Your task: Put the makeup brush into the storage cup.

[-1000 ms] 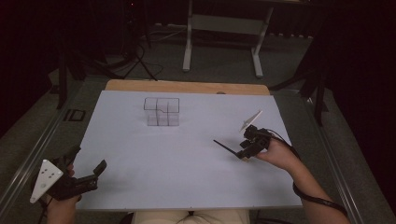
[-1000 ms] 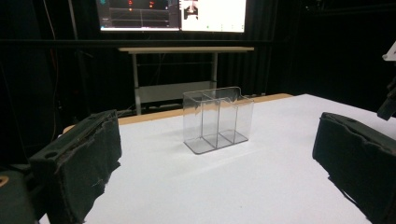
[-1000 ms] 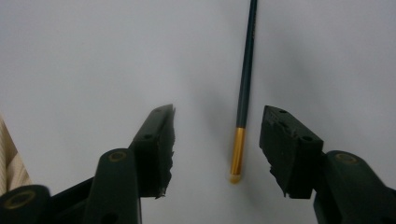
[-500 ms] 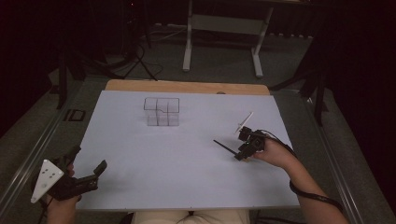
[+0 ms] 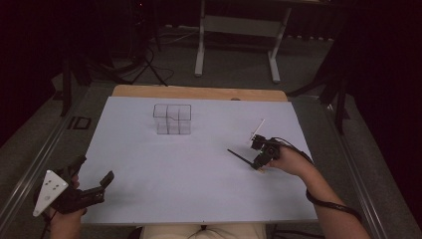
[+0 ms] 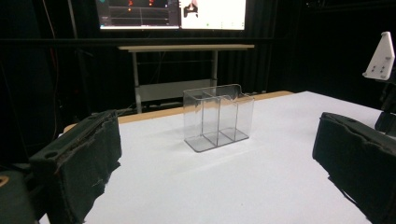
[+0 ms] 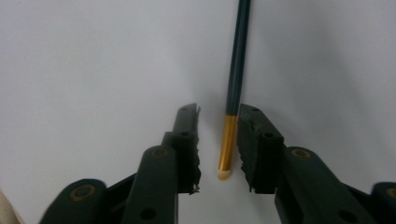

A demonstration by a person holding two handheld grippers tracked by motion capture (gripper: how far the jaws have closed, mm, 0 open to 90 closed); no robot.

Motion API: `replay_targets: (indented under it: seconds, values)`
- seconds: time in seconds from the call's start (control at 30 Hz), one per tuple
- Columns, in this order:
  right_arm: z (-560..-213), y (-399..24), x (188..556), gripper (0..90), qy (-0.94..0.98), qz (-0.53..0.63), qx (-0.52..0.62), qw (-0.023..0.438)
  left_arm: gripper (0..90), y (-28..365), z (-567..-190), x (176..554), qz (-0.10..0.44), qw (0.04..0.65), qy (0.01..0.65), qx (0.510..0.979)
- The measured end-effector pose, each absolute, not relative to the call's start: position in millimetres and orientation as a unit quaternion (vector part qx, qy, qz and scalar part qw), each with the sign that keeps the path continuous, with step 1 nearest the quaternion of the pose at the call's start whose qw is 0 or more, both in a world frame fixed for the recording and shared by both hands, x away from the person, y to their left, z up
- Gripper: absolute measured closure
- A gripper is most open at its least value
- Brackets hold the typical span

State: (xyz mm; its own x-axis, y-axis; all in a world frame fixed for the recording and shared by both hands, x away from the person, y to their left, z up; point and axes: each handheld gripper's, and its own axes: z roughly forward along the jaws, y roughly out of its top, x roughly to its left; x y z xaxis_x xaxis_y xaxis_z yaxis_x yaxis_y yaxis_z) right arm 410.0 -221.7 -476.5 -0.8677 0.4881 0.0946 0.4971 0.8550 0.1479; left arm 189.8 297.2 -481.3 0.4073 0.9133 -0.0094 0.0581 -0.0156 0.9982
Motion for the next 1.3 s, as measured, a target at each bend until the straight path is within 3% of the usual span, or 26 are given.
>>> replay_targets:
  seconds: [0.53, 1.03, 1.3]
  values:
    - [-488, -214, 415, 74.1, -0.965, -0.049, -0.258, 0.020, 2.4, 297, -482, 190, 0.369, 0.575, 0.399, 0.612]
    - [-497, -206, 411, 81.7, -0.969, -0.013, -0.247, -0.019, 2.4, 297, -483, 191, 0.367, 0.574, 0.400, 0.613]
    - [-495, -207, 412, 84.5, -0.969, -0.017, -0.244, -0.013, 2.4, 297, -483, 191, 0.366, 0.573, 0.400, 0.614]
